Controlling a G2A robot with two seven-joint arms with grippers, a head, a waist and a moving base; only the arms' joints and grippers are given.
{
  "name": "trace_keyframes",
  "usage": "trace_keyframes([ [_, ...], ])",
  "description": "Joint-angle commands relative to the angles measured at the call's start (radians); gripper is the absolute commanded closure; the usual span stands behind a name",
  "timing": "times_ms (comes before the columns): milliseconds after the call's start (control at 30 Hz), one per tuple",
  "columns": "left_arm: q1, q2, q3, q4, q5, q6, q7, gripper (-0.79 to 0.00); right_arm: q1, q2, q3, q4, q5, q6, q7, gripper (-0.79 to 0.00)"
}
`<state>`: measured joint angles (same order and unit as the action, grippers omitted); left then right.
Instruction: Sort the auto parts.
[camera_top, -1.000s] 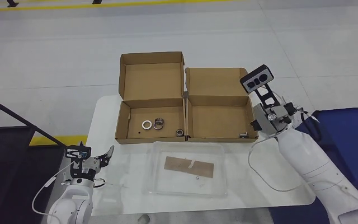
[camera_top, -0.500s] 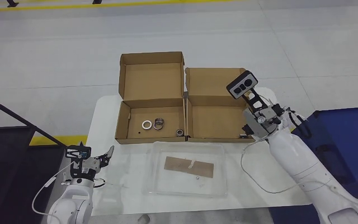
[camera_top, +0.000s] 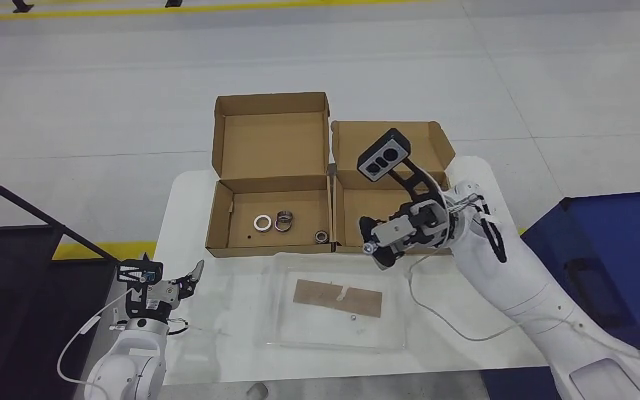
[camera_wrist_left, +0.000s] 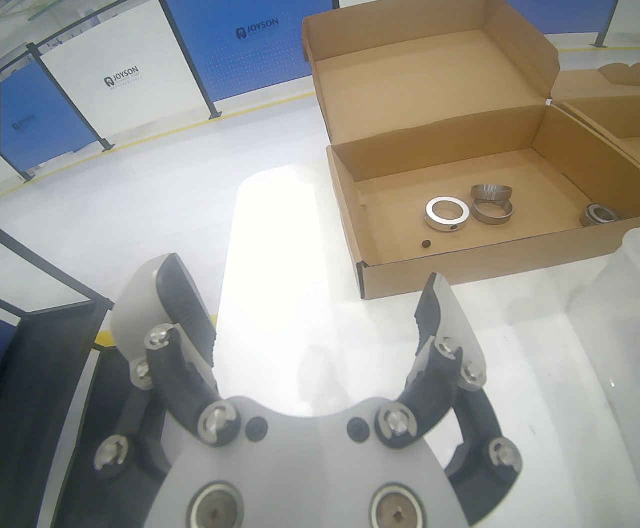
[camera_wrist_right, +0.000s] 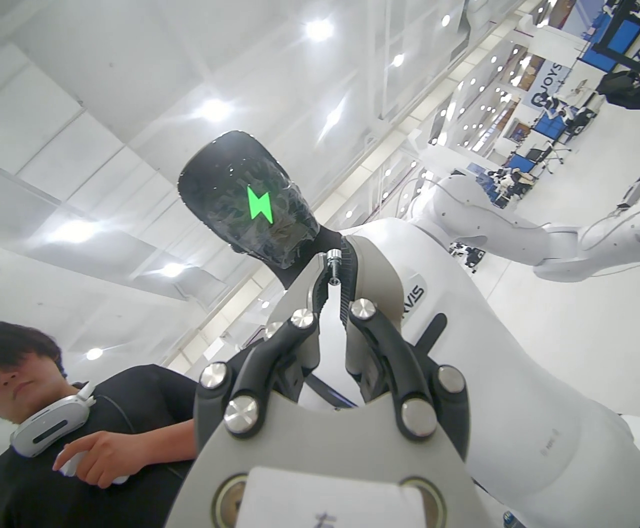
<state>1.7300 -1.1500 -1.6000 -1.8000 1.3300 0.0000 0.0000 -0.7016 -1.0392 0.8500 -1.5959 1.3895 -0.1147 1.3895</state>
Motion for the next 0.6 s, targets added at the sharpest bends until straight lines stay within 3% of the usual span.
trace_keyframes([
  [0,0.000,0.000,0.000,0.000,0.000,0.000,0.000,-0.785,0.000,0.000,0.001,0.001,0.002,0.000,0.001,0.000],
  [300,0.000,0.000,0.000,0.000,0.000,0.000,0.000,-0.785,0.003,-0.001,0.004,-0.021,-0.038,-0.022,-0.009,0.000],
  [433,0.000,0.000,0.000,0.000,0.000,0.000,0.000,-0.785,0.041,-0.021,0.003,-0.065,-0.260,-0.261,-0.049,0.000],
  [567,0.000,0.000,0.000,0.000,0.000,0.000,0.000,-0.785,0.078,-0.045,-0.029,-0.080,-0.427,-0.392,-0.076,0.000],
])
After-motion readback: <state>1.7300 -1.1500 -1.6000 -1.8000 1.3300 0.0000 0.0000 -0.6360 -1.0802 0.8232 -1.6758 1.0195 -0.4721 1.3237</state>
